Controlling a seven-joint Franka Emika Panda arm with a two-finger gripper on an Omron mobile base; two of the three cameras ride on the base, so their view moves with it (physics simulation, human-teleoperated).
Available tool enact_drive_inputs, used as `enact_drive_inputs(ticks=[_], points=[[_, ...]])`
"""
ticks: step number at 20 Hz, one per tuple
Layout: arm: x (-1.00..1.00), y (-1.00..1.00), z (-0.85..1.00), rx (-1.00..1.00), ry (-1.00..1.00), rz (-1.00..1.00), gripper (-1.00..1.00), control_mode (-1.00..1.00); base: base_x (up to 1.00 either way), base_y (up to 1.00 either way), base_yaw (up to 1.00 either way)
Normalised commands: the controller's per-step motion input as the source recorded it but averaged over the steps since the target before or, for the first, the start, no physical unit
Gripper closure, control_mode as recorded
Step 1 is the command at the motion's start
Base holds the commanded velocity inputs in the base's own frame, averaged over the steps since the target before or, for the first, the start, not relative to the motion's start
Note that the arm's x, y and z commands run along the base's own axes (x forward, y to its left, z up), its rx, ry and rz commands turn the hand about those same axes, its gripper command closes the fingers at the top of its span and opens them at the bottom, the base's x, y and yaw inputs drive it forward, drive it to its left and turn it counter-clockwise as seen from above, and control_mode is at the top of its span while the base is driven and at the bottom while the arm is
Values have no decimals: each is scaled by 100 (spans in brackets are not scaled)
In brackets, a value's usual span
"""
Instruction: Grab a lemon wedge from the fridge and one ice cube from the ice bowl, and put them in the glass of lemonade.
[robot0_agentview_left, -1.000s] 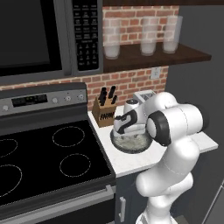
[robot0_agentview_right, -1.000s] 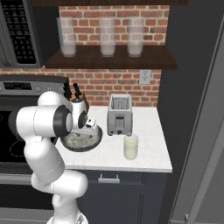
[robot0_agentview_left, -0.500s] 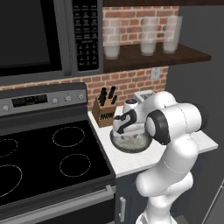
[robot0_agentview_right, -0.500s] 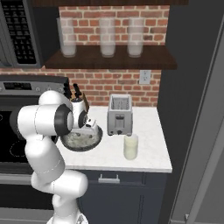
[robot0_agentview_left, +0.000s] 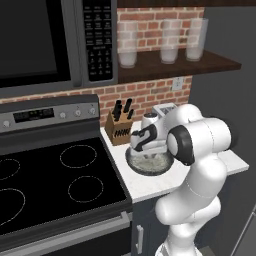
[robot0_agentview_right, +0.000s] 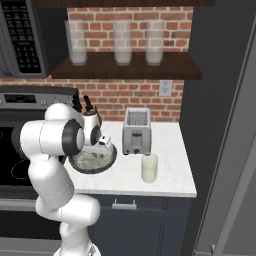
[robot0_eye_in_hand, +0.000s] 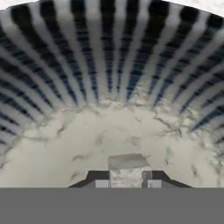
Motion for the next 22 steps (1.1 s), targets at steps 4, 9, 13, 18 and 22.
enact_drive_inputs(ticks=[4, 9, 13, 18, 22], points=[[-52, 0, -57, 0, 0, -3, 100, -100, 0, 0, 0], [-7, 0, -7, 0, -1, 0, 100, -100, 0, 0, 0], [-14, 0, 28, 0, -2, 0, 100, -100, 0, 0, 0], [-18, -4, 54, 0, 0, 0, 100, -100, 0, 0, 0], [-22, -22, 64, 0, -1, 0, 100, -100, 0, 0, 0]])
